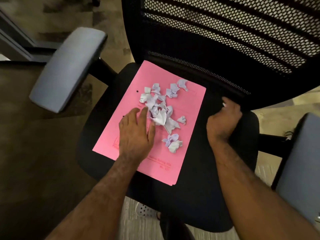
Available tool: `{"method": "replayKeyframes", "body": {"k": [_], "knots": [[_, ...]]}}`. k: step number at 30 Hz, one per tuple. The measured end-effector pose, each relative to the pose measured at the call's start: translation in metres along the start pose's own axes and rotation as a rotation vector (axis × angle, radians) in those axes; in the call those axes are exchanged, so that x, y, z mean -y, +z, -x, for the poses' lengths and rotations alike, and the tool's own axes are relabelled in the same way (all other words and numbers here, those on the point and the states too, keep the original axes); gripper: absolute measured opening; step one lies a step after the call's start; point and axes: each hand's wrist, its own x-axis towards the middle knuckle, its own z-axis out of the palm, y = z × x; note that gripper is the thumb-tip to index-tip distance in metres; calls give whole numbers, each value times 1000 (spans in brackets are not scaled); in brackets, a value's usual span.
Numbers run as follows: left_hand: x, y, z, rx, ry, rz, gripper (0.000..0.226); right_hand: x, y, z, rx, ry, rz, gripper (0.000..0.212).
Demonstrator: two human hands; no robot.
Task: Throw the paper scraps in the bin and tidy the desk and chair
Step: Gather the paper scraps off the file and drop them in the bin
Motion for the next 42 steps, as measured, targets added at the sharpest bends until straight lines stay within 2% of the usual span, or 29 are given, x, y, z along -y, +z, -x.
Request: {"method": "replayKeyframes", "body": {"k": [3,6,10,12,14,17,20,24,29,35,37,42], "knots": [[-4,-3,-18,-74,11,89,72,37,16,-5,105,-226,-123,55],[-7,0,-36,28,136,29,83,61,39,-19,273,-301,-151,57],[-8,11,-41,127,198,-82,65,71,66,-26,511,-456,-95,42],[-4,15,-36,65,204,-82,53,72,72,-20,578,-521,-119,38],[1,18,-28,-18,205,-54,45,71,74,-9,619,-574,-121,47],[7,19,-15,-68,198,-71,41,64,73,9,615,-674,-104,51],[11,18,-7,-60,188,-130,42,55,73,18,553,-744,-59,39],[12,16,-3,-58,182,-178,35,52,70,21,387,-717,114,23],[11,14,-7,-7,109,-168,37,52,66,29,298,-700,200,39],[10,10,-13,-23,48,-74,41,56,62,27,357,-758,119,50],[8,5,-13,-93,18,-13,40,61,62,20,361,-702,61,50],[6,-20,-15,-335,-152,169,38,87,54,-2,273,-322,-245,51]]}}
